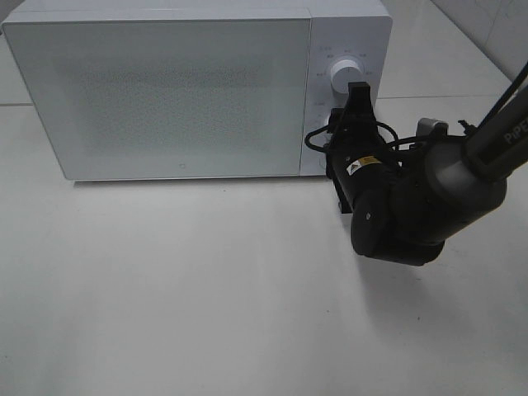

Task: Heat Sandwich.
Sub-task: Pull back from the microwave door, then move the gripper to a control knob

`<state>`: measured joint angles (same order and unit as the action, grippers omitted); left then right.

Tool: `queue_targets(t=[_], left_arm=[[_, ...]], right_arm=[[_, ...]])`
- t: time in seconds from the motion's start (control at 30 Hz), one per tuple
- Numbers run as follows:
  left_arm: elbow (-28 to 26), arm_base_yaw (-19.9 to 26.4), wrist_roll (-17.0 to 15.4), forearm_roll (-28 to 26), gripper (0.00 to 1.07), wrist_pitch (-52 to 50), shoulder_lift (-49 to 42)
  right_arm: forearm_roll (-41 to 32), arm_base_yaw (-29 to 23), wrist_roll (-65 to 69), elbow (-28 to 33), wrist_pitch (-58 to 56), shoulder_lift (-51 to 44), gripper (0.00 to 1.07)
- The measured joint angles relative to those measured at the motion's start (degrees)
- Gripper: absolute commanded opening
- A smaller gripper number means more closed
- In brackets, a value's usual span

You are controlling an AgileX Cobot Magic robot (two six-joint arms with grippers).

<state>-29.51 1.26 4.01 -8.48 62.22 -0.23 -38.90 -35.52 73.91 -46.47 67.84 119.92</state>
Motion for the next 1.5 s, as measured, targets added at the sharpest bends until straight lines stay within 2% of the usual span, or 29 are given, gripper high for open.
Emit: queue_targets(t=[0.2,0.33,0.67,0.7,0.73,0.8,0.83,0.9,0.93,1.3,1.5], left_arm=[[0.0,0.0,0.0,0.0,0.98,0.0,0.0],[0.0,0.0,0.0,0.0,0.98,0.0,0.0],[0.0,0.0,0.0,0.0,0.98,0.0,0.0],[0.0,0.0,0.0,0.0,0.98,0.0,0.0],[0.0,0.0,0.0,0.0,0.98,0.0,0.0],[0.0,0.0,0.0,0.0,0.98,0.0,0.0],[0.0,0.0,0.0,0.0,0.98,0.0,0.0],[0.0,0.0,0.0,0.0,0.98,0.0,0.0],[0.0,0.0,0.0,0.0,0.98,0.0,0.0],[0.0,0.0,0.0,0.0,0.98,0.0,0.0],[0.0,0.0,0.0,0.0,0.98,0.0,0.0]], right_arm=[[0.0,0.0,-0.4,0.0,0.0,0.0,0.25],[0.0,0.0,-0.4,0.0,0.0,0.0,0.35],[0.6,0.0,-0.4,0.1,-0.2,0.0,0.5],[1.3,-0.1,-0.4,0.1,-0.3,0.0,0.53],[2.9,-0.3,-0.4,0.0,-0.3,0.0,0.6],[3.9,-0.5,-0.5,0.1,-0.1,-0.5,0.67],[3.9,-0.5,-0.5,0.1,-0.1,-0.5,0.67],[4.7,-0.6,-1.5,1.0,0.2,-1.7,0.77],[4.8,-0.6,-1.9,1.3,0.2,-2.1,0.79],[5.2,-0.6,-5.2,7.6,-4.2,-6.7,0.77],[5.2,-0.6,-14.1,12.4,-8.1,-13.2,0.76]])
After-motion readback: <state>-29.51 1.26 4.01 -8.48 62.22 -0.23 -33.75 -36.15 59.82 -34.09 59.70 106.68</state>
